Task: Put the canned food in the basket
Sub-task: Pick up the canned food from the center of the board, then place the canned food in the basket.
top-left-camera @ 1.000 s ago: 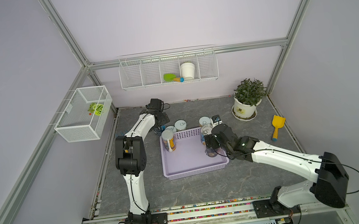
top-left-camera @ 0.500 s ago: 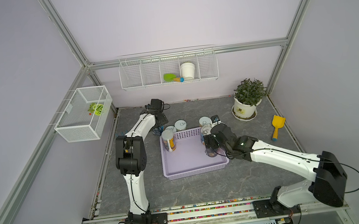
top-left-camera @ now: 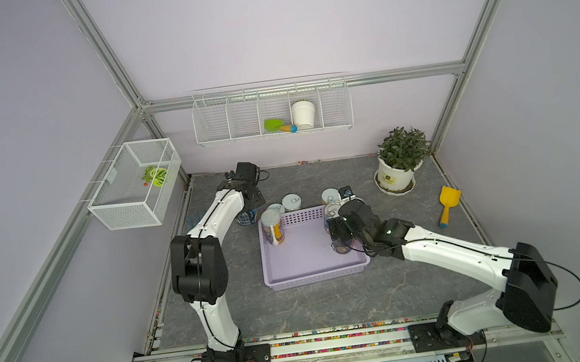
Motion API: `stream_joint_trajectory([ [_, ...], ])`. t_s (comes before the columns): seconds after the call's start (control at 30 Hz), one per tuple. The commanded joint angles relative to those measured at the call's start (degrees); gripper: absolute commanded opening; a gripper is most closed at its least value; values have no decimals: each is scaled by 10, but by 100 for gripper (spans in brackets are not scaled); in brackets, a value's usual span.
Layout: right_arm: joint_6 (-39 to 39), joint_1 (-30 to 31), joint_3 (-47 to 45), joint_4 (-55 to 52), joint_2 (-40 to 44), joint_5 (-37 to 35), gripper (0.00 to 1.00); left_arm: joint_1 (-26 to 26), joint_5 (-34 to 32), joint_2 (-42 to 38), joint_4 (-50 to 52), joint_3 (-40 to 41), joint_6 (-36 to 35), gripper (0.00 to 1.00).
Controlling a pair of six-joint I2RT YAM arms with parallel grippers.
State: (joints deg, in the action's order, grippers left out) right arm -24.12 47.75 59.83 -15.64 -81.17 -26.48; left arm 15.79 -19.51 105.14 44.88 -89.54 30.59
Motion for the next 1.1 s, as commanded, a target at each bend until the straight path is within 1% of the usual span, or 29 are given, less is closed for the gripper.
stream_joint_trajectory([
  [0.0, 6, 0, 13, -5, -8, 5, 98, 4, -41, -64, -45, 6, 12, 59],
  [0.13, 6, 0, 13, -5, -5, 6, 98, 14, -45, -116, -33, 28, 14, 59],
  [0.27, 3, 0, 9, -1, -1, 2, 98, 39, -53, -178, -24, 56, 13, 59],
  [0.4, 2, 0, 9, -4, 4, 2, 98, 67, -30, -252, -39, 106, -2, 59],
  [0.63, 1, 1, 2, -3, 16, 0, 98, 143, -45, -381, -34, 195, 11, 57],
  [0.83, 0, 1, 2, -4, 19, 0, 98, 220, -63, -455, -2, 240, 40, 55],
  [0.93, -1, 1, 2, -4, 19, -4, 98, 241, -34, -491, -4, 267, 46, 55],
  [1.07, 0, 0, 0, -5, 23, -15, 98, 255, 1, -513, -2, 291, 54, 55],
])
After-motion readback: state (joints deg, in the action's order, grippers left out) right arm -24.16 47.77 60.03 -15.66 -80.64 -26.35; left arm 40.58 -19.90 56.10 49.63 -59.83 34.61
